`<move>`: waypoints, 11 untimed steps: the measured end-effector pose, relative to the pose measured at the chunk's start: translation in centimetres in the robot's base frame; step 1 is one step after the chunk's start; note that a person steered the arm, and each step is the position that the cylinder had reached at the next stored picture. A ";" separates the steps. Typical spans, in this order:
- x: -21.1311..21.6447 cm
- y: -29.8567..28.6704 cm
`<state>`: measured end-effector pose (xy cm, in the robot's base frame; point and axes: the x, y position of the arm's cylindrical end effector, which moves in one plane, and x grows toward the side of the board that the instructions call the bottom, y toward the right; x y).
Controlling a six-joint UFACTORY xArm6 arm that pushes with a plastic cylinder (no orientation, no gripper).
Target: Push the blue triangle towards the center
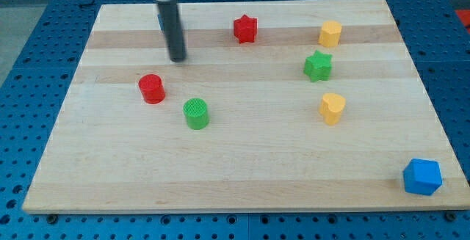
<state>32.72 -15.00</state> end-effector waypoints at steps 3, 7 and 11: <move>-10.9 -6.3; -7.9 0.3; -4.1 4.4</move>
